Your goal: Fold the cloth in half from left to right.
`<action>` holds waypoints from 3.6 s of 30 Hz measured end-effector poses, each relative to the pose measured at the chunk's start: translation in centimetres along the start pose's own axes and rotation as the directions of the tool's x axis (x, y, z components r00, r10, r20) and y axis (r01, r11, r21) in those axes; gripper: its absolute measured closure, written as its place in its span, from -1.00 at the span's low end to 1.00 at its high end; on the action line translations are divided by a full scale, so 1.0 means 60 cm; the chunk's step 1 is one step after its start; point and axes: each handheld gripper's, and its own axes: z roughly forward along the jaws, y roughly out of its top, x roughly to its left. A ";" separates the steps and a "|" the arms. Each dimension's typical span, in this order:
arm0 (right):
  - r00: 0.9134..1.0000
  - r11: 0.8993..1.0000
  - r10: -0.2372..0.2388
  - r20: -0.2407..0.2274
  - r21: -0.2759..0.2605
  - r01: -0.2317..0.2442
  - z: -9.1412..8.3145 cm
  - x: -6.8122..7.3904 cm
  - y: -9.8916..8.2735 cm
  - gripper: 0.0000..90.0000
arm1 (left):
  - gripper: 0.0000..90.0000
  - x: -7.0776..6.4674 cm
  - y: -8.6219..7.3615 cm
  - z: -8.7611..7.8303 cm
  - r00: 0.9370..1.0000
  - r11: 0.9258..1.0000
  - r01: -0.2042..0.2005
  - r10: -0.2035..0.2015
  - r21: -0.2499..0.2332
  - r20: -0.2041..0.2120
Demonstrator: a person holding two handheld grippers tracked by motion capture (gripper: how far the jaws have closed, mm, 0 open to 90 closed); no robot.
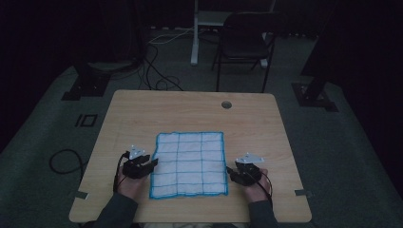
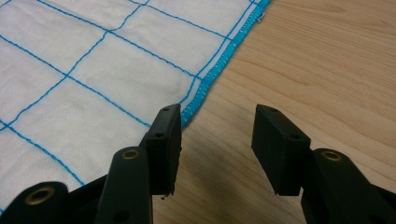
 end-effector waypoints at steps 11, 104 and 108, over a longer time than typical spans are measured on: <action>1.000 1.000 -0.007 -0.009 -0.001 0.007 0.004 0.003 -0.001 0.17 | 0.20 -0.008 -0.006 0.008 1.000 1.000 -0.007 0.008 0.021 -0.018; 0.990 0.992 -0.129 -0.054 -0.002 0.129 0.047 0.029 0.027 0.91 | 0.97 -0.034 0.078 -0.004 0.992 0.998 -0.039 0.045 -0.049 0.115; 0.991 0.993 -0.120 -0.058 -0.006 0.120 0.047 0.028 0.026 0.91 | 0.98 -0.040 0.086 -0.005 0.991 0.997 -0.049 0.056 -0.057 0.123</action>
